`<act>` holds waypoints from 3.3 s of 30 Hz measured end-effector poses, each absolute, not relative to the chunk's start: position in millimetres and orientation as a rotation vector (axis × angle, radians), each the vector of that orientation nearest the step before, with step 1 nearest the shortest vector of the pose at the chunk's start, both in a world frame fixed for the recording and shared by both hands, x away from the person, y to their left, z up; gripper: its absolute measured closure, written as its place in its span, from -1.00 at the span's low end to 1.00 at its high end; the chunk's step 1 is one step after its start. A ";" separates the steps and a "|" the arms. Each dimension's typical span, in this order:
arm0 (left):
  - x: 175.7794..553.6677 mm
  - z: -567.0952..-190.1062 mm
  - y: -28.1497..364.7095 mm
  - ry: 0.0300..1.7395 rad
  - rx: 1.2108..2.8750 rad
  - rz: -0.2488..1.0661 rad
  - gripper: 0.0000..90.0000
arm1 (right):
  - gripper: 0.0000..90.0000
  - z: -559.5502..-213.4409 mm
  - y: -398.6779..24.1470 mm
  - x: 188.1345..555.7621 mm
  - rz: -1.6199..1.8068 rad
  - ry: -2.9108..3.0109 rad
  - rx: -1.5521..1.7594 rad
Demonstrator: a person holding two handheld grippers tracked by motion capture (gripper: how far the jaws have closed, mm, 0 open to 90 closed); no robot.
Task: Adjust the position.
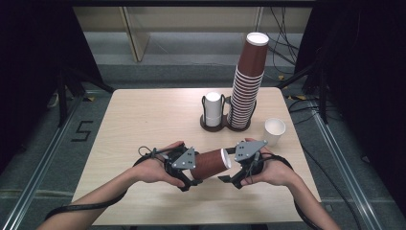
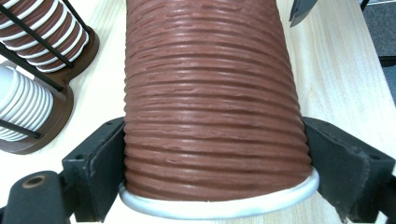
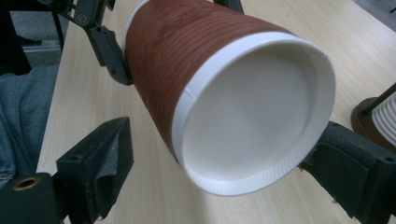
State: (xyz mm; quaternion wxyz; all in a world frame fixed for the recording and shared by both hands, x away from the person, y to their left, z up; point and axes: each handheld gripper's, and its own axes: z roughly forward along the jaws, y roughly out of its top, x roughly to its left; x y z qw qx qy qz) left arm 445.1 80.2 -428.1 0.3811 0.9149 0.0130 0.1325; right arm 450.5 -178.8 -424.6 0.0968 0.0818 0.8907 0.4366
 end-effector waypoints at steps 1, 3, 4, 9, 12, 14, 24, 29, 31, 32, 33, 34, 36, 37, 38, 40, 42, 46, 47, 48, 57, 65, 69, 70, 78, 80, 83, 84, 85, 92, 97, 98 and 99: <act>444.5 -428.8 79.4 0.048 2.322 0.331 -0.73 | -0.78 -424.1 -178.2 451.2 1.293 2.653 0.245; 444.4 -428.2 78.2 0.029 2.336 0.328 -0.73 | -0.78 -421.7 -177.4 453.0 1.279 2.664 0.221; 444.7 -427.2 78.1 0.016 2.350 0.317 -0.73 | -0.78 -421.3 -176.6 453.1 1.274 2.680 0.209; 442.6 -425.1 75.7 0.000 2.348 0.319 -0.72 | -0.78 -418.9 -172.8 453.5 1.261 2.711 0.160; 442.0 -425.6 75.4 -0.019 2.365 0.309 -0.72 | -0.78 -419.3 -170.6 455.1 1.242 2.721 0.128; 441.7 -425.5 75.5 -0.029 2.375 0.299 -0.72 | -0.78 -419.2 -169.2 455.3 1.232 2.733 0.112; 442.4 -424.1 75.1 -0.077 2.430 0.268 -0.71 | -0.78 -419.1 -159.1 455.0 1.192 2.765 0.014; 440.3 -425.7 72.9 -0.064 2.420 0.272 -0.71 | -0.75 -421.7 -156.2 455.9 1.167 2.777 0.000; 440.1 -425.9 72.6 -0.066 2.424 0.268 -0.71 | -0.74 -423.2 -155.0 455.8 1.173 2.782 -0.013; 440.3 -426.0 72.3 -0.070 2.428 0.268 -0.71 | -0.73 -423.3 -154.9 455.4 1.169 2.780 -0.011; 440.8 -425.3 72.3 -0.085 2.441 0.272 -0.71 | -0.73 -423.7 -154.7 455.0 1.157 2.782 -0.017; 441.0 -424.9 72.0 -0.088 2.445 0.271 -0.71 | -0.72 -424.1 -154.3 454.5 1.154 2.788 -0.017; 440.8 -424.8 70.9 -0.082 2.437 0.269 -0.71 | -0.70 -425.1 -153.4 453.6 1.157 2.810 -0.012; 440.8 -424.4 70.6 -0.085 2.439 0.268 -0.71 | -0.70 -425.1 -153.7 452.6 1.152 2.813 0.014; 441.1 -423.9 70.2 -0.097 2.444 0.271 -0.71 | -0.69 -425.2 -153.1 453.8 1.156 2.803 -0.017; 440.7 -424.2 69.2 -0.099 2.446 0.267 -0.71 | -0.68 -425.7 -152.1 454.2 1.151 2.809 -0.035; 440.8 -424.1 68.3 -0.108 2.457 0.248 -0.70 | -0.66 -425.3 -151.8 453.9 1.140 2.800 -0.042; 439.6 -423.7 67.2 -0.109 2.453 0.264 -0.70 | -0.66 -425.2 -150.3 453.4 1.131 2.803 -0.047; 439.6 -423.6 67.1 -0.109 2.454 0.263 -0.70 | -0.66 -425.9 -149.5 452.7 1.129 2.823 -0.035; 439.6 -423.5 66.9 -0.109 2.456 0.260 -0.70 | -0.65 -425.9 -149.4 452.9 1.123 2.817 -0.032; 438.5 -422.6 64.1 -0.120 2.465 0.264 -0.70 | -0.56 -426.6 -147.0 447.9 1.093 2.865 0.024; 438.0 -422.0 62.7 -0.130 2.479 0.264 -0.70 | -0.55 -428.4 -145.3 451.6 1.123 2.826 -0.054; 438.3 -422.9 62.1 -0.137 2.485 0.260 -0.70 | -0.54 -430.0 -146.1 451.9 1.121 2.815 -0.064; 438.0 -423.9 61.8 -0.127 2.477 0.250 -0.70 | -0.53 -430.6 -146.6 451.8 1.123 2.819 -0.061; 439.4 -423.4 56.8 -0.142 2.489 0.268 -0.70 | -0.52 -431.5 -150.9 452.6 1.098 2.822 -0.052; 439.4 -423.1 56.4 -0.143 2.489 0.267 -0.70 | -0.51 -431.3 -151.4 452.1 1.109 2.827 -0.047; 439.7 -423.2 56.7 -0.139 2.485 0.256 -0.70 | -0.51 -431.5 -152.0 453.1 1.107 2.819 -0.063; 439.5 -423.4 56.5 -0.138 2.485 0.261 -0.70 | -0.51 -431.6 -152.8 452.7 1.107 2.816 -0.049; 439.5 -423.4 56.5 -0.138 2.485 0.261 -0.70 | -0.51 -431.6 -152.8 452.7 1.107 2.816 -0.049; 437.5 -424.5 54.0 -0.110 2.461 0.243 -0.76 | -0.50 -432.7 -156.3 451.9 1.128 2.802 -0.072; 438.6 -425.8 52.3 -0.083 2.457 0.235 -1.00 | -0.50 -431.1 -160.8 450.4 1.164 2.791 -0.083; 439.2 -425.9 52.7 -0.079 2.455 0.236 -1.00 | -0.50 -430.3 -162.5 449.1 1.170 2.801 -0.052; 439.2 -425.9 52.7 -0.079 2.455 0.236 -1.00 | -0.50 -429.7 -163.2 449.8 1.183 2.780 -0.071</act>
